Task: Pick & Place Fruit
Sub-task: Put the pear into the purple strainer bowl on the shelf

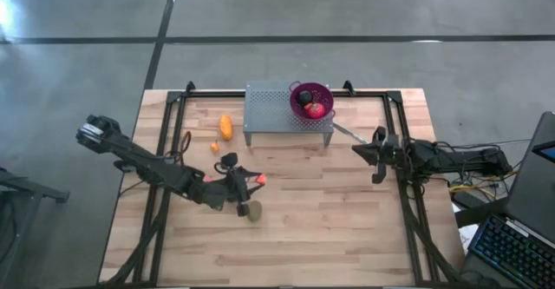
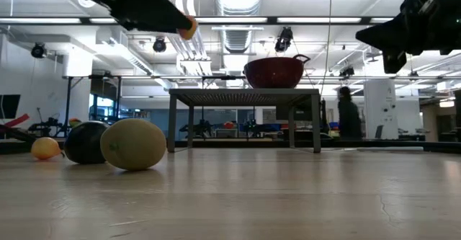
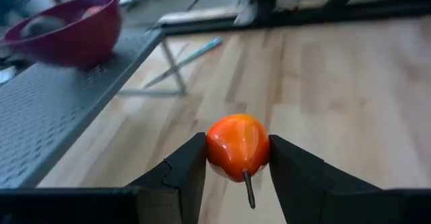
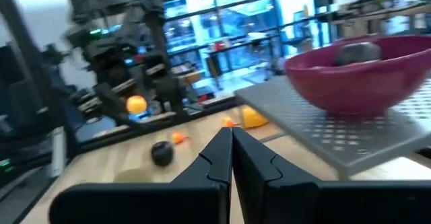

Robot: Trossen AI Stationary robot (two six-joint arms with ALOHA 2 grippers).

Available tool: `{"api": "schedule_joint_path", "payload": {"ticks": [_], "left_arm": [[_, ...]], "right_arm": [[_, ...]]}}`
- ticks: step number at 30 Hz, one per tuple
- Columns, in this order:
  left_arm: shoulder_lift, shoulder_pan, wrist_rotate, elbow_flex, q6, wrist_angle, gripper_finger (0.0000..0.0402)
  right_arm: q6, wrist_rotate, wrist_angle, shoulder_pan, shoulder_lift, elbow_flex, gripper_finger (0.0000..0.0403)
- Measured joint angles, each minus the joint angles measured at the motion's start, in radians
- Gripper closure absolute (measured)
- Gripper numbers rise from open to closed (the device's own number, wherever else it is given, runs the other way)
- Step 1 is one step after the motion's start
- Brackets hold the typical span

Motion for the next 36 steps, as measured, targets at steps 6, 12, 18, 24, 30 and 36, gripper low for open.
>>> {"api": "schedule_joint_path", "payload": {"ticks": [6,12,18,24,30,36], "left_arm": [[0.000,0.095,0.231,-0.126,0.082,0.343,0.0246],[0.000,0.169,0.276,-0.211,-0.059,0.485,0.0246],[0.000,0.198,0.322,-0.243,-0.282,0.599,0.0246],[0.000,0.233,0.322,-0.243,-0.442,0.589,0.0246],[0.000,0.261,0.386,-0.243,-0.553,0.551,0.0246],[0.002,0.285,0.460,-0.243,-0.608,0.547,0.0246]], "right_arm": [[-0.028,-0.049,0.093,0.006,0.073,-0.012,0.0394],[-0.129,-0.044,0.293,0.042,0.237,-0.012,0.0379],[-0.235,-0.027,0.405,0.072,0.460,0.027,0.0345],[-0.460,0.023,0.408,0.140,0.704,0.146,0.0318],[-0.646,0.299,0.421,0.260,0.931,0.304,0.0305],[-0.731,0.523,0.422,0.369,1.153,0.463,0.0295]]}}
